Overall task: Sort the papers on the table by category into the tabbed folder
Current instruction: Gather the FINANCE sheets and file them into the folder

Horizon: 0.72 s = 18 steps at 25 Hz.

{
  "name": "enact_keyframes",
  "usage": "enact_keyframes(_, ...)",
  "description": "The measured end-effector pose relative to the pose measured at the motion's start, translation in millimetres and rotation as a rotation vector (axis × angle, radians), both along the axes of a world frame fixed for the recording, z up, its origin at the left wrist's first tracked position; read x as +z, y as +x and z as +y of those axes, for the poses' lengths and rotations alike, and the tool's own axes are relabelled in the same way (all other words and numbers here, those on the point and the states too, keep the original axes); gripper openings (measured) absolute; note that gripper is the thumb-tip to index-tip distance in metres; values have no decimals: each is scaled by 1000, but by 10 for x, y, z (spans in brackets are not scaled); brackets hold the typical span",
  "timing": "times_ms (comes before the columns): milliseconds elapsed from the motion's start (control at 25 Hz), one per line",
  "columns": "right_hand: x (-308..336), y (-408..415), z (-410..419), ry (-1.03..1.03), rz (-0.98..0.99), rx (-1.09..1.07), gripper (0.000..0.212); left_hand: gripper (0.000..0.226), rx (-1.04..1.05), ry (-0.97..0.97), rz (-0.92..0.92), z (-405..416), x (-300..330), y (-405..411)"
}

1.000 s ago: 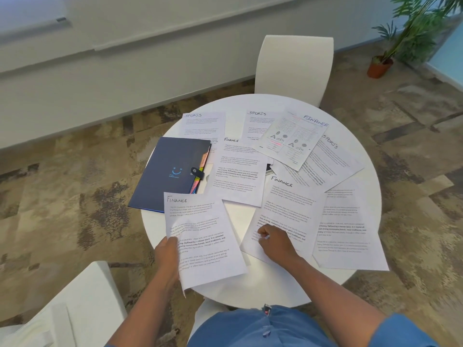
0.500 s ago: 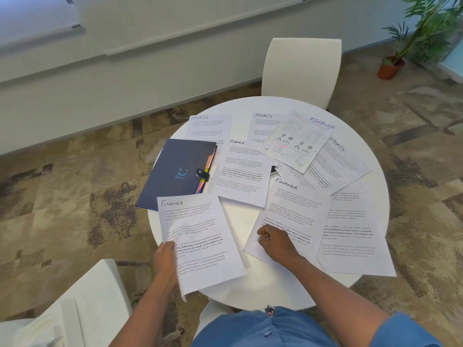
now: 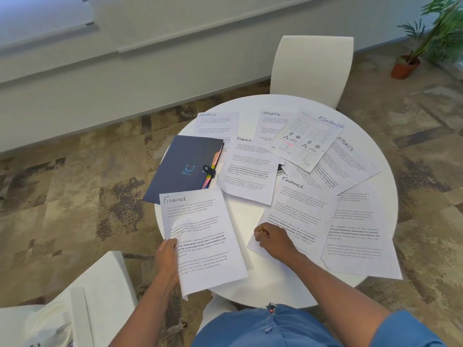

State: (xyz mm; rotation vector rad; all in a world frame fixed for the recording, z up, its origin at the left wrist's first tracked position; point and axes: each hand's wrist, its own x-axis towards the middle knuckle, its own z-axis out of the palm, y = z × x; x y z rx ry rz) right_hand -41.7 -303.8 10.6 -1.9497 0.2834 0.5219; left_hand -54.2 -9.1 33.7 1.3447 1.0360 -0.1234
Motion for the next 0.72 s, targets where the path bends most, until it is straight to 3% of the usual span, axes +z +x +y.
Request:
enact_keyframes(200, 231, 21, 133, 240, 133, -10, 23, 6, -34, -87, -10, 26, -25, -34)
enact_keyframes(360, 294, 40, 223, 380, 172, 24, 35, 15, -132, -87, -25, -100, -52, -48)
enact_keyframes(480, 255, 41, 211, 214, 57, 84, 19, 16, -210, -56, -61, -281, -47, -24)
enact_keyframes(560, 242, 42, 145, 94, 3, 68, 22, 19, -288, -46, -71, -368, -62, 11)
enact_keyframes(720, 305, 71, -29, 105, -27, -41, 14, 23, -466, -32, -92, -493, -73, 126)
